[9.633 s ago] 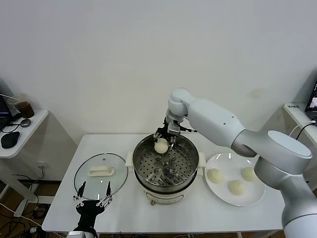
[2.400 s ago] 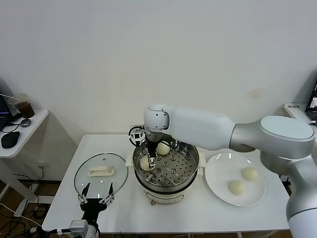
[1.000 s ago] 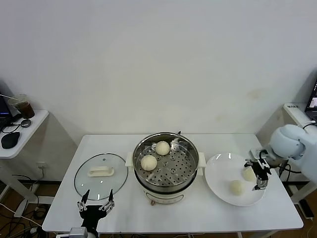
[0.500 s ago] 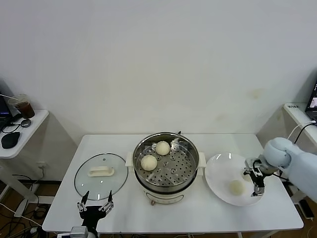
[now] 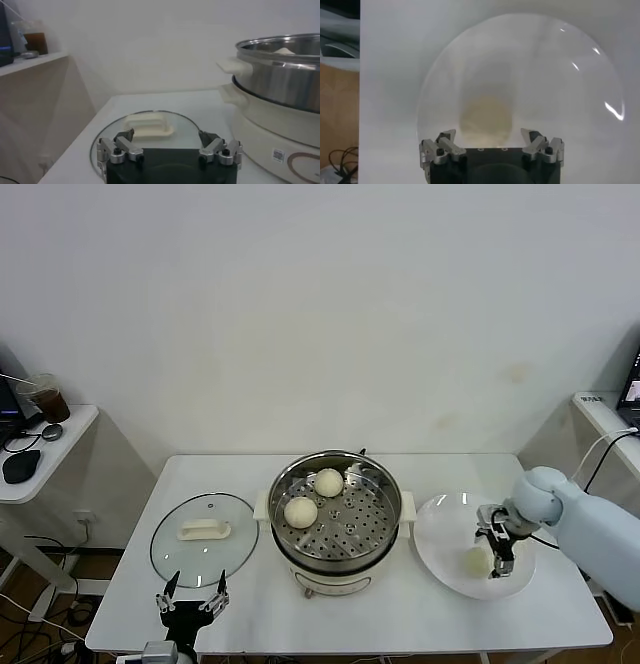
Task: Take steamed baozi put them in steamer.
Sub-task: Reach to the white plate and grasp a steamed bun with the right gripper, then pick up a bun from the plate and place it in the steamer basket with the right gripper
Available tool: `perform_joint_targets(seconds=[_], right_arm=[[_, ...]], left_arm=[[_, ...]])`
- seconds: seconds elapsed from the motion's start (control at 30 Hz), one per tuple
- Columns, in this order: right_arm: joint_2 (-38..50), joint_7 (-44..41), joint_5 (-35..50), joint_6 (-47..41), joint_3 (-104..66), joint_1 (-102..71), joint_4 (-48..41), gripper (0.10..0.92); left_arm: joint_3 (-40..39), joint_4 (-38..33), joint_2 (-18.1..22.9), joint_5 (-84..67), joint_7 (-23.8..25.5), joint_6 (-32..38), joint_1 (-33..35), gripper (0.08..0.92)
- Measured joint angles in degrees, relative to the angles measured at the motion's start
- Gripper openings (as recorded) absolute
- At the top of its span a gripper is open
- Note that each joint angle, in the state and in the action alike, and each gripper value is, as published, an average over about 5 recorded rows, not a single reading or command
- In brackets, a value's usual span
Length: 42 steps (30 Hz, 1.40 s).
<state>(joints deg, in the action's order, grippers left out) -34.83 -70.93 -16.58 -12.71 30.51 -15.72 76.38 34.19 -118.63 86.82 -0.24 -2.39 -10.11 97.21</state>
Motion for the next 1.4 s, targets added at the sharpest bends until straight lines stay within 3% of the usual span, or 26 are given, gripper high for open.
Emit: perform_joint_targets(seconds=[0.6, 0.7, 1.07, 1.4], right_arm=[[-2.2, 0.3, -2.1, 0.1, -1.1, -1.5, -1.9, 0.820], [-2.3, 0.4, -2.1, -0.1, -1.2, -1.5, -2.2, 0.776], [-1.9, -0.2, -1.9, -0.5, -1.7, -1.2, -2.3, 0.477], [-1.1, -1.3, 1.0, -1.4, 1.4, 4.5, -0.9, 0.450]], left_arm=[[-0.1, 0.3, 0.0, 0.0, 0.1, 0.0, -0.3, 0.823], [-0.1, 0.4, 0.1, 0.0, 0.1, 0.0, -0.3, 0.823], [-0.4, 0.5, 0.2, 0.1, 0.1, -0.1, -0.6, 0.823], [-0.6, 0.3, 0.5, 0.1, -0.3, -0.1, -1.4, 0.823]])
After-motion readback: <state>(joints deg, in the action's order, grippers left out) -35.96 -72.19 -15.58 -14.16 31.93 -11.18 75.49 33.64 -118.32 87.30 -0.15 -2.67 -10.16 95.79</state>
